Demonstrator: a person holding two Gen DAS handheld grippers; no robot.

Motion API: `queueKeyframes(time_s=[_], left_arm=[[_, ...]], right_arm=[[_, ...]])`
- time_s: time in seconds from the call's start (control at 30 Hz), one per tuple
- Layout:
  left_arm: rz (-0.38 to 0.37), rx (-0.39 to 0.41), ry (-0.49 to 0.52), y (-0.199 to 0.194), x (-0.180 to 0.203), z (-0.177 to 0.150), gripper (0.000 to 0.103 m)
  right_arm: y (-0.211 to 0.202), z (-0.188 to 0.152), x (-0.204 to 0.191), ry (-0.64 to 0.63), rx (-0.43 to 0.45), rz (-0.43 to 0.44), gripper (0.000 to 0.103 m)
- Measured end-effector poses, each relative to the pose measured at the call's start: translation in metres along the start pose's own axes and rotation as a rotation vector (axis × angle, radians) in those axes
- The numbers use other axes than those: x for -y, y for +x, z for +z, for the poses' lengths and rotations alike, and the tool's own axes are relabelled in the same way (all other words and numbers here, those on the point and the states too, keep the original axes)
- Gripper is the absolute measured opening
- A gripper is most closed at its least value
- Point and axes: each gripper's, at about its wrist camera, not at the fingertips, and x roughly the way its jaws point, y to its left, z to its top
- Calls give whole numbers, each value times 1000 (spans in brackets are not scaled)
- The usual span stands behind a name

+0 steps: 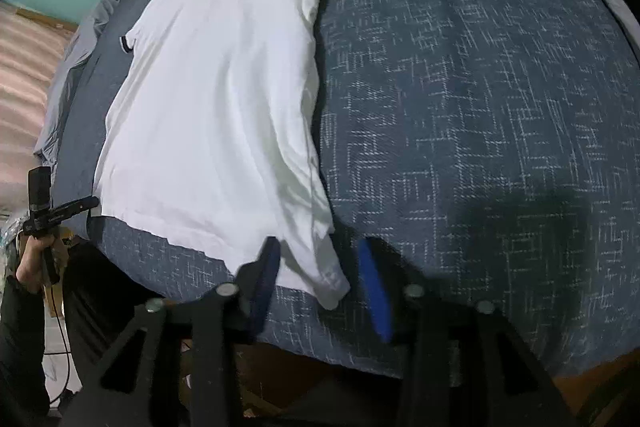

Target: Fold clothes

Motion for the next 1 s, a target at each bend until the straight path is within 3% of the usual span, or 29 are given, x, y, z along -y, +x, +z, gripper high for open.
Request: queueKeyframes(time_s=[0.03,0.13,0.43,0.5,0.7,1.0], left_arm=[[-5,5,6,-4,0,-1,3],[-21,18,35,-22,5,-5,2],[-25,49,57,-60,-5,-4,2],[-21,42,48,-57,-7,-6,2],[-28,-8,24,-29,-6,-14,2],[-48,0,-1,-30,-15,-16,2]], right_arm=[[-1,0,-1,-3,4,8,9],[-7,-1,-5,-23,18,10,5],[-57,-16,-21,-115,53,37,4],[-47,-19,-30,-146,32,-13,4],[-7,-25,-9,-80,-30,-56,4],[-4,-31,-5,-67,-33,-28,4]])
